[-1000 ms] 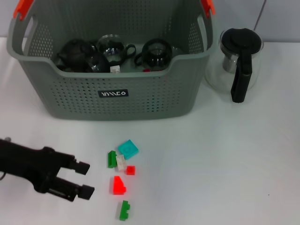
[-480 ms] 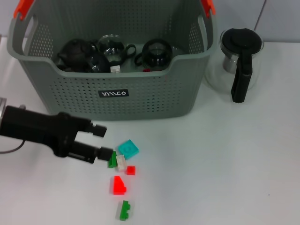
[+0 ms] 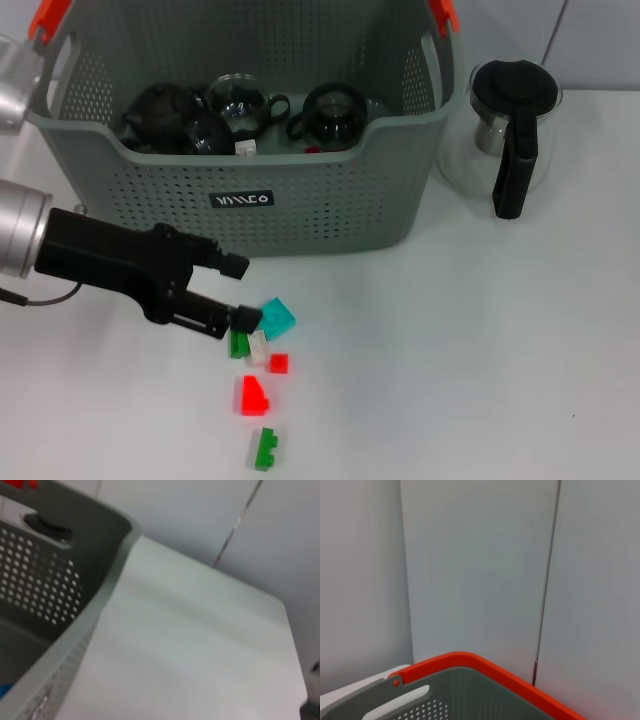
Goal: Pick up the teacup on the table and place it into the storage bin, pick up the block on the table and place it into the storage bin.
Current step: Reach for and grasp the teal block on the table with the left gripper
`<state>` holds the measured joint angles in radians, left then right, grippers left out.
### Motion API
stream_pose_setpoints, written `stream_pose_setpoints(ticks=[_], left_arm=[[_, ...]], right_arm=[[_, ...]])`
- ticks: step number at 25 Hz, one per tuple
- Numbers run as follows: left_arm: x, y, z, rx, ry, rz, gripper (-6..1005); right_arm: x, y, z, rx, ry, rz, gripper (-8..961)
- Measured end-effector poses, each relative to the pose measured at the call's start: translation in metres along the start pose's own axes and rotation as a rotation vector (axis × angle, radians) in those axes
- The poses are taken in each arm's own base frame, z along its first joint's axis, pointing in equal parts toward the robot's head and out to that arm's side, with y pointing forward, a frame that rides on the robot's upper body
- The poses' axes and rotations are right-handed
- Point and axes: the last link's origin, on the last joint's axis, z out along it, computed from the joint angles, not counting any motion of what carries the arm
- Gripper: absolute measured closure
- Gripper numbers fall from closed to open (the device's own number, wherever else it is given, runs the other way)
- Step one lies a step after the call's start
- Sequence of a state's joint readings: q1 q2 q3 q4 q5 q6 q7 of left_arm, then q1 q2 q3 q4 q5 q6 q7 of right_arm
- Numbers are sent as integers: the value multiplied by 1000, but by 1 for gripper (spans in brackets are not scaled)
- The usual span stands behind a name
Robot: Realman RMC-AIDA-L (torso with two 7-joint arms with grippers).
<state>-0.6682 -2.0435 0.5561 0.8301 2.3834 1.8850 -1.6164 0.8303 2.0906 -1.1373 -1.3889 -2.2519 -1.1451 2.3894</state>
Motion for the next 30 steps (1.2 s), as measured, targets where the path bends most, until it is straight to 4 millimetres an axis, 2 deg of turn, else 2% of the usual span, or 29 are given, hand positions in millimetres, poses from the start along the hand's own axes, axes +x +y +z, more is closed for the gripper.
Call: stream_pose_setpoints(ticks=[12, 13, 19, 26, 30], left_arm=[[25, -7, 19, 30, -179, 13, 174], [29, -7, 26, 28, -216, 15, 174], [39, -10, 39, 87, -299, 33, 174], [45, -21, 53, 224, -351, 20, 173], [46, -20, 65, 247, -419, 37, 173]], right_arm=[[4, -9, -5, 18, -35, 61, 48], [6, -9, -6, 17, -39, 69, 47], [11, -18, -12, 33, -56, 105, 46], [18, -25, -13, 50, -54, 130, 49], [19, -27, -14, 56, -56, 132, 54]])
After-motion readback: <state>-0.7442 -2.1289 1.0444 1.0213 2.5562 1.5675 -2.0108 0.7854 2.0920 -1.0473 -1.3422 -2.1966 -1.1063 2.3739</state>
